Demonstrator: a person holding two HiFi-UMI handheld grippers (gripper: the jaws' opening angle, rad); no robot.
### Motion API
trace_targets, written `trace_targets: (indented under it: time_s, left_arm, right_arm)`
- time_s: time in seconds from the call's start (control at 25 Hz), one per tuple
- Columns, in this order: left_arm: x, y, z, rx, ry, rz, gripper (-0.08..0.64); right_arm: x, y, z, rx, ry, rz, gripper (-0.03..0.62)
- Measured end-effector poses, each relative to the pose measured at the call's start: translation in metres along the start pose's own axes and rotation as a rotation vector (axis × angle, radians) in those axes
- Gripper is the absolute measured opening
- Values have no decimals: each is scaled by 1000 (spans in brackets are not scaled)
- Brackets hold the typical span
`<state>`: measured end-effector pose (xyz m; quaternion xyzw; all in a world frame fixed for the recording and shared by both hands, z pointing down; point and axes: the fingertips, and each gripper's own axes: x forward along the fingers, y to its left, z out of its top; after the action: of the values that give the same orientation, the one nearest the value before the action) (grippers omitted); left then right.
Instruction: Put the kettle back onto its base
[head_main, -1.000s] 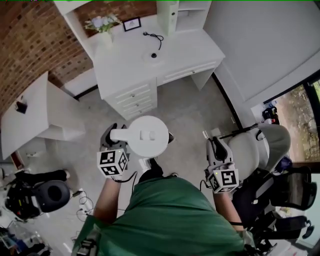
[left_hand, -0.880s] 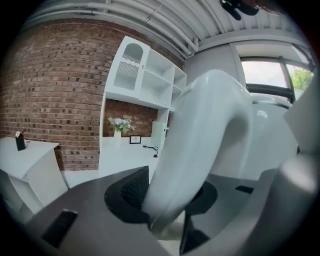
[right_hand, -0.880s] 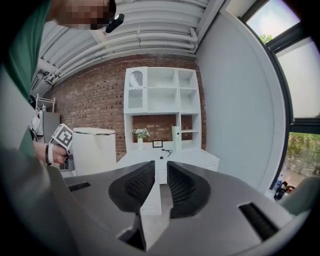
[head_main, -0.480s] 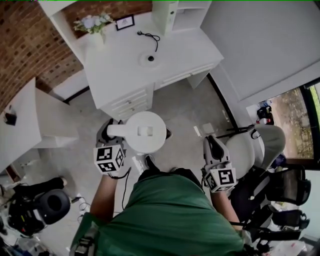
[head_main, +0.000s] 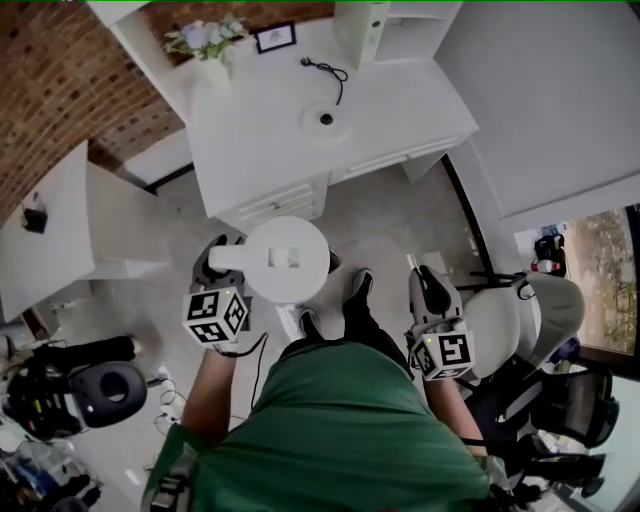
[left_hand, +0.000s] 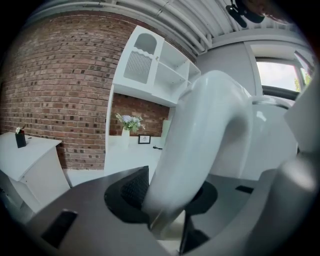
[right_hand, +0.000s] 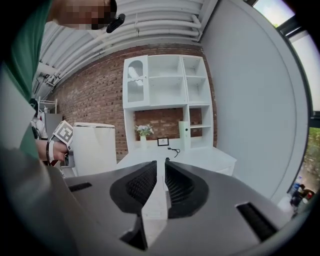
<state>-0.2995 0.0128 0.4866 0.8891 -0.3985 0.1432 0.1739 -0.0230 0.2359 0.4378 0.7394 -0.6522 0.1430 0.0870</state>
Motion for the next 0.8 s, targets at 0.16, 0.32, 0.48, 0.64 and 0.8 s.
trace_targets:
  time_s: [0.16,0.32,0.48,0.64,0.8]
  left_arm:
    - [7,-5,18,-7,-20,64,152]
    - [26,-20,39,-38,-68,111,152]
    - [42,-39,54,-64,-98,148,152]
    - [61,-51,64,-75,-92,191,152]
    - [72,-64,64,-92,-82,233,152]
  right_arm:
    - [32,-25,16,-7,-22,63,67]
    - [62,-58,36,-21,-63,125,64]
    - [82,-90,40,-11,-68,167,63]
    - [103,-115,49,-3,-77,220,63]
    - [116,-139,53,2,-78,256,61]
